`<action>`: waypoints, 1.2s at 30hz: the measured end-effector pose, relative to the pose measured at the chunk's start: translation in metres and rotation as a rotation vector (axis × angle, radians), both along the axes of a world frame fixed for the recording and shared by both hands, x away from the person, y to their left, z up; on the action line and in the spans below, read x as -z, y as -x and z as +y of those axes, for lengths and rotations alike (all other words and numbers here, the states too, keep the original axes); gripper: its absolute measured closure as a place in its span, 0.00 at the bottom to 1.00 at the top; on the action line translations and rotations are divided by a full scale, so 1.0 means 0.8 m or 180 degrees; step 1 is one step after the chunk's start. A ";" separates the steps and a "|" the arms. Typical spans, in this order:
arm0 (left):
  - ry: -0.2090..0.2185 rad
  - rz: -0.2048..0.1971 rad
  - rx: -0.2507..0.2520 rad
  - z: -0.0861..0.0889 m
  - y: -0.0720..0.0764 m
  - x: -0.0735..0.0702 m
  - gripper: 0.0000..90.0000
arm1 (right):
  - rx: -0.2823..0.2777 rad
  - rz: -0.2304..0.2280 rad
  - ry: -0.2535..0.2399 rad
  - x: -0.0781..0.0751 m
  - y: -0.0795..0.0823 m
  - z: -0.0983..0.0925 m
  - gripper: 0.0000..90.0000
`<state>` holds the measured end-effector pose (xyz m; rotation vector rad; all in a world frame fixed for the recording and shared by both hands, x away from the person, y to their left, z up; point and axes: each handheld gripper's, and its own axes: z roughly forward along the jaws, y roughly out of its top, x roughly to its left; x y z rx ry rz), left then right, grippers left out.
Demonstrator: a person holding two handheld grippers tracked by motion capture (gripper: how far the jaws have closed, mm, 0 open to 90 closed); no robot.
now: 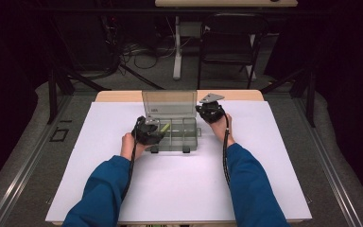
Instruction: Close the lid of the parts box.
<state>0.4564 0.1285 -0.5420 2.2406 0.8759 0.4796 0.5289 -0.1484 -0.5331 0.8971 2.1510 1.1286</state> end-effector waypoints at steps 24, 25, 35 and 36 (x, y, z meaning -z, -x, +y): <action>0.0106 -0.0385 -0.0473 0.040 -0.032 -0.067 0.01 | 0.0000 -0.0025 -0.0001 0.000 0.003 0.000 1.00; 0.0095 -0.0402 -0.0487 0.041 -0.035 -0.071 0.04 | -0.0005 -0.0030 0.0005 0.000 0.003 0.000 1.00; 0.0120 -0.0529 -0.0441 0.049 -0.056 -0.098 0.42 | -0.0007 -0.0042 0.0014 0.000 0.004 0.000 1.00; 0.0089 -0.0555 -0.0446 0.048 -0.057 -0.099 0.46 | -0.0007 -0.0045 0.0010 0.000 0.004 0.000 1.00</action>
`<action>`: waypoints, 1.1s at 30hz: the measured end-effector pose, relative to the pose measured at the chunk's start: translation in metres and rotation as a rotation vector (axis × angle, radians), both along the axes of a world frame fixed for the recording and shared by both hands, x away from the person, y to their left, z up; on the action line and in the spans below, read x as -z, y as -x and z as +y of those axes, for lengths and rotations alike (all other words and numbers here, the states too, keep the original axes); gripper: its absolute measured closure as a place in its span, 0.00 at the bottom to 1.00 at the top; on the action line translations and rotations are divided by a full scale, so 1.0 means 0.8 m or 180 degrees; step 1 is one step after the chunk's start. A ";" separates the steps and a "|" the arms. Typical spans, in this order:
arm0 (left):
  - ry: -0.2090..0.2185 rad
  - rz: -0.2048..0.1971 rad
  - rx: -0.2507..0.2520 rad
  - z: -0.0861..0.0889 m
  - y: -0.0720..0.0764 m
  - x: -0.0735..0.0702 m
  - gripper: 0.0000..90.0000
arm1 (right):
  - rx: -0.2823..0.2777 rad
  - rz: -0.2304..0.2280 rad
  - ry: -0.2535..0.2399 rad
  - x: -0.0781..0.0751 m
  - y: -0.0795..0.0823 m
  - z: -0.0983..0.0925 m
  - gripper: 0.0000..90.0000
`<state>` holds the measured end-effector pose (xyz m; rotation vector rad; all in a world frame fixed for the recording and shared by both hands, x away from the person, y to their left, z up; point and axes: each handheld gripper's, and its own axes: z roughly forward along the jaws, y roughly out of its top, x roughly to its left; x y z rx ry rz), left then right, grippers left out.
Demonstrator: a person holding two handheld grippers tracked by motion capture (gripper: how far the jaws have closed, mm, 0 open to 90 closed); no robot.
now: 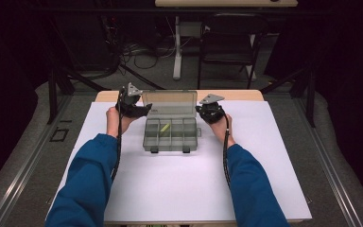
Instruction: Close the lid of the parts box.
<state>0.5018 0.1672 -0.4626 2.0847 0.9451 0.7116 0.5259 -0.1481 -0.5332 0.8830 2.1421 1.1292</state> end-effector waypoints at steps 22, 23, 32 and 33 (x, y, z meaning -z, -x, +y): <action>0.0064 -0.0087 0.0083 0.008 -0.009 0.001 0.81 | -0.0016 -0.0025 -0.0039 -0.018 0.016 -0.019 0.94; 0.0069 -0.0086 0.0086 0.008 -0.009 0.001 0.81 | -0.0028 -0.0037 -0.0038 -0.021 0.018 -0.020 0.93; 0.0086 -0.0094 0.0108 0.009 -0.008 0.001 0.82 | -0.0181 -0.0099 -0.0083 -0.054 0.031 -0.019 0.84; 0.0086 -0.0095 0.0111 0.009 -0.008 0.002 0.82 | -0.0177 -0.0094 -0.0082 -0.056 0.032 -0.017 0.83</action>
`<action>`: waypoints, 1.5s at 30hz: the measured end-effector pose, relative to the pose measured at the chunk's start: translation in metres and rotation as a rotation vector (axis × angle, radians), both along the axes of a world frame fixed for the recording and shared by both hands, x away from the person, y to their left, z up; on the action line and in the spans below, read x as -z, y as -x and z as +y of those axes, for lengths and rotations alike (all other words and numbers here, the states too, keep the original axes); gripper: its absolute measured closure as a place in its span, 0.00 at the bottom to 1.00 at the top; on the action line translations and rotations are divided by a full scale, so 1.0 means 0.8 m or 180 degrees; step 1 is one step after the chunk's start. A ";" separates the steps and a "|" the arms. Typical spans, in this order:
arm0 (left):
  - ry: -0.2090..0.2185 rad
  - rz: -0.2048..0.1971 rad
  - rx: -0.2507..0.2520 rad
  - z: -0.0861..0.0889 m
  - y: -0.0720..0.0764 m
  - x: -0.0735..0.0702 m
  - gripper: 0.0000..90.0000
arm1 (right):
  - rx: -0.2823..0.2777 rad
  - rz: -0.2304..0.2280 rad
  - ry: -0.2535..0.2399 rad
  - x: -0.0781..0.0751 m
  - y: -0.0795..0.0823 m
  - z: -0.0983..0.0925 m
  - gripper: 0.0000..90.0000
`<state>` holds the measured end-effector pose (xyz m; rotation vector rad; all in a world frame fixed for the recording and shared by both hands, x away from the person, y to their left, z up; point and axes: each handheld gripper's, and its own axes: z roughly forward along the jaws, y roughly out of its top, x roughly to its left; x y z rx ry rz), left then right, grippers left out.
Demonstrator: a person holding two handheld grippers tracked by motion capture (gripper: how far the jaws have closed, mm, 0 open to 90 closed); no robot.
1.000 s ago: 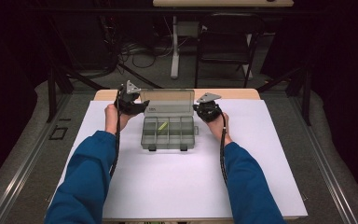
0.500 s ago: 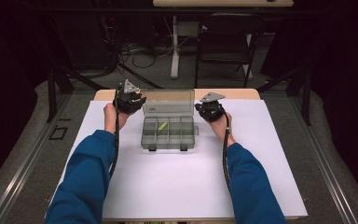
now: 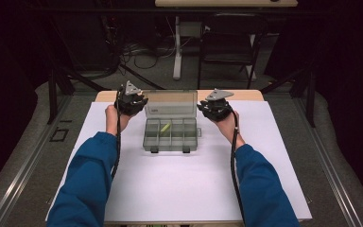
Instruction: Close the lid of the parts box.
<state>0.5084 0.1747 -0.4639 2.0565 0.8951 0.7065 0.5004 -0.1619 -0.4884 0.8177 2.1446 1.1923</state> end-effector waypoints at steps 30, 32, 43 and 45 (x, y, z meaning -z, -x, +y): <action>0.0148 -0.0020 0.0073 0.008 0.012 0.005 0.84 | -0.0038 0.0019 -0.0008 -0.034 -0.007 0.017 0.87; 0.0136 -0.0041 0.0086 0.008 0.016 0.005 0.84 | -0.0057 0.0003 -0.0014 -0.034 -0.003 0.016 0.88; 0.0028 -0.0155 0.0155 0.009 0.038 0.010 0.84 | -0.0107 -0.0096 0.0039 -0.029 0.022 0.016 0.88; -0.0127 -0.0172 0.0189 0.008 0.039 0.009 0.84 | -0.0128 -0.0105 0.0066 -0.029 0.024 0.016 0.88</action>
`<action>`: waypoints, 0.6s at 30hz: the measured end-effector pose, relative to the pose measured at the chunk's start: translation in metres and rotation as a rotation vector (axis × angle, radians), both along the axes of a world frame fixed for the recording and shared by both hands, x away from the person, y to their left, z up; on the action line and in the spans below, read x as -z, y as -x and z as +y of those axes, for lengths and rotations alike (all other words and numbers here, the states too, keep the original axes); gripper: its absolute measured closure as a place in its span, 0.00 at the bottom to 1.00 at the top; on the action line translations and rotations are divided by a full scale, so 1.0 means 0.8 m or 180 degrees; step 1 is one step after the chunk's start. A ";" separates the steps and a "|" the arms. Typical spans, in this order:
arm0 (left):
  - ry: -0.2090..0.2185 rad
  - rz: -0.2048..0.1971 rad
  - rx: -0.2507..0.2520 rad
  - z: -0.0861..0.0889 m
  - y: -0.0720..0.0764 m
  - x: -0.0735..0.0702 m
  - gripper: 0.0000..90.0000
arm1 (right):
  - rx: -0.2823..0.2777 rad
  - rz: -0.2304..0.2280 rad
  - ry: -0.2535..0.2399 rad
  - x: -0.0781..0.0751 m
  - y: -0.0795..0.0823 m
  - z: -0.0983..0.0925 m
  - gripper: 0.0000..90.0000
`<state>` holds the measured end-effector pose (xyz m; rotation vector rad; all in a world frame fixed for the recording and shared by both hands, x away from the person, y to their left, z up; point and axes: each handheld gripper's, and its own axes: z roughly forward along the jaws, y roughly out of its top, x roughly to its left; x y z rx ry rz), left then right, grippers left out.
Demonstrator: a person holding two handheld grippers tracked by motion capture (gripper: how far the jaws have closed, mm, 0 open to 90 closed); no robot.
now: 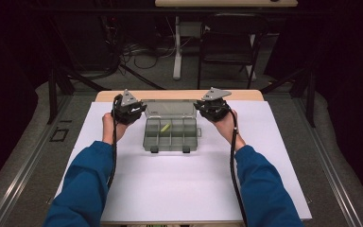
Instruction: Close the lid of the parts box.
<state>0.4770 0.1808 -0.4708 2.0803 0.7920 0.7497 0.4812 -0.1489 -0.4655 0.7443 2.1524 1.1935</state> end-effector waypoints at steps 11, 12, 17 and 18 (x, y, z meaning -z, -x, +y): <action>-0.0049 -0.0078 0.0155 0.006 0.004 -0.018 0.75 | -0.0032 -0.0014 0.0037 0.002 0.005 0.000 0.88; -0.0050 -0.0074 0.0188 0.005 0.005 -0.018 0.77 | -0.0034 -0.0012 0.0043 0.002 0.006 0.000 0.88; -0.0083 -0.0099 0.0263 0.003 0.010 -0.017 0.81 | -0.0050 -0.0020 0.0064 0.004 0.011 0.000 0.88; -0.0072 -0.0098 0.0272 0.003 0.011 -0.017 0.82 | -0.0053 -0.0021 0.0066 0.005 0.011 -0.001 0.88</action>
